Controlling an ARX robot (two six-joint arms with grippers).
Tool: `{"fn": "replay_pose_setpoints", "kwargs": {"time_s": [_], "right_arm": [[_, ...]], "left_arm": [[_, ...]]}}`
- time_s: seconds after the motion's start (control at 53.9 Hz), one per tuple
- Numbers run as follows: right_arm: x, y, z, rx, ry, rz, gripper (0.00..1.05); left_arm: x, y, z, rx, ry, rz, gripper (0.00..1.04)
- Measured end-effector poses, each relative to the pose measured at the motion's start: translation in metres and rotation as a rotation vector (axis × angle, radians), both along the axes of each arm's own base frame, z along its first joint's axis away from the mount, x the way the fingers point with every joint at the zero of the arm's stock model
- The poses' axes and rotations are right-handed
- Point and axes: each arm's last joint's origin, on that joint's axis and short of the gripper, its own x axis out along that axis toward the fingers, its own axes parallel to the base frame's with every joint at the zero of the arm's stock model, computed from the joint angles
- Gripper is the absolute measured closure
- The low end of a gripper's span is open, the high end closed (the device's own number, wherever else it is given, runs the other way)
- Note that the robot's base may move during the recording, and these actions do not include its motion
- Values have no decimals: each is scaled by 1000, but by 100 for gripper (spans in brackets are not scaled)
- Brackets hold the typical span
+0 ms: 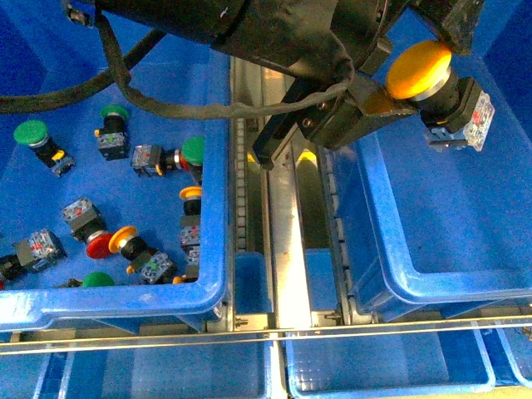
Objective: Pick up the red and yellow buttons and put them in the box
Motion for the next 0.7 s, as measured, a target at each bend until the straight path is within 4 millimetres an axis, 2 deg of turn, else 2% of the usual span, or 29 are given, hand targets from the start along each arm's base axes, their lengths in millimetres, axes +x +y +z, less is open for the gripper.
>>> {"fn": "replay_pose_setpoints", "kwargs": {"time_s": [0.167,0.334,0.704], "right_arm": [[24,17,3,-98,-13,237,6],[41,23,-1,-198,-12,356,6],[68,29,-4,-277,-81,420,6]], "left_arm": [[0,1,0,6,-3,-9,71],[0,1,1,4,-5,-21,71],[3,5,2,5,-13,-23,71]]}}
